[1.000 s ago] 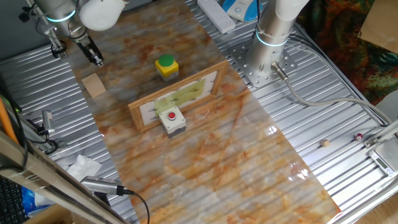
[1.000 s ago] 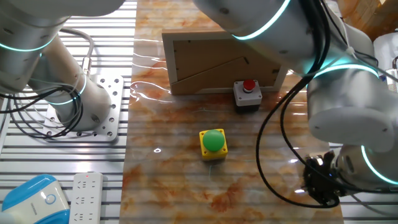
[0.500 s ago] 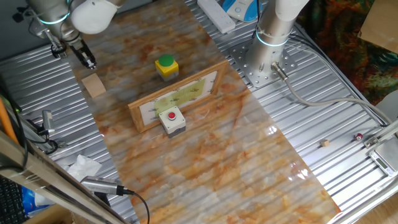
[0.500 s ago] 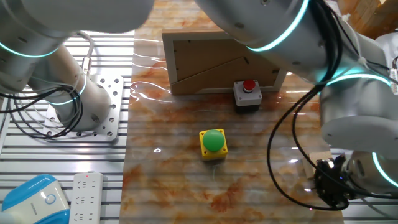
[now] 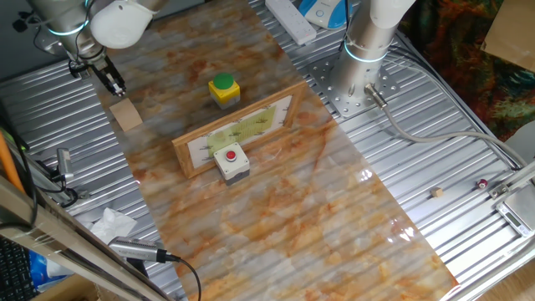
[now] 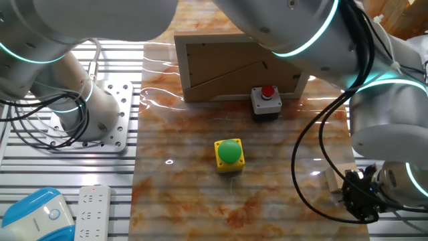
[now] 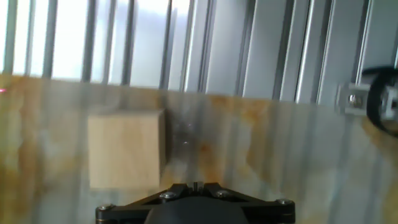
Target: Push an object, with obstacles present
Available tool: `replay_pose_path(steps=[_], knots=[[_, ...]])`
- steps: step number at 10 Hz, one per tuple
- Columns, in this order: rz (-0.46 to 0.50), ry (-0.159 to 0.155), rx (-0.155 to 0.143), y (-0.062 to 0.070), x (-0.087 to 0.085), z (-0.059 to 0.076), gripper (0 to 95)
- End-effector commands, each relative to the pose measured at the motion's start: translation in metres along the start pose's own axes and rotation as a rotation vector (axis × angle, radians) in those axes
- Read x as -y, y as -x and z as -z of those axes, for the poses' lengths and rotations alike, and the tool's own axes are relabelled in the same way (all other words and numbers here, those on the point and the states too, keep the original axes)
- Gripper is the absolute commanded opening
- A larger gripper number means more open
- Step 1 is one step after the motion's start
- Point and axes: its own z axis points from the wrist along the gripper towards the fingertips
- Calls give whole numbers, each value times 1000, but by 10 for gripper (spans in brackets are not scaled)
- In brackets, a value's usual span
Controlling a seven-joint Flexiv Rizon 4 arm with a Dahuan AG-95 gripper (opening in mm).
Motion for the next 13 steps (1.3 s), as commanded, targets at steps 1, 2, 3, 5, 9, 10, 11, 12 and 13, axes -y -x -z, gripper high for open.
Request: replay_pose_path(steps=[1, 2, 3, 5, 9, 10, 11, 12, 13], knots=[[-7, 4, -4, 5, -2, 0, 0], [-17, 8, -2, 8, -4, -2, 0], [-27, 9, -2, 10, -7, -3, 0], [-40, 7, -3, 15, -13, -5, 0], [-60, 8, 2, 19, -22, -8, 0], [-63, 6, 3, 20, -24, -9, 0], [-64, 4, 3, 20, -26, -9, 0], [-65, 4, 3, 21, -26, -9, 0], [-68, 6, 4, 21, -28, -9, 0]])
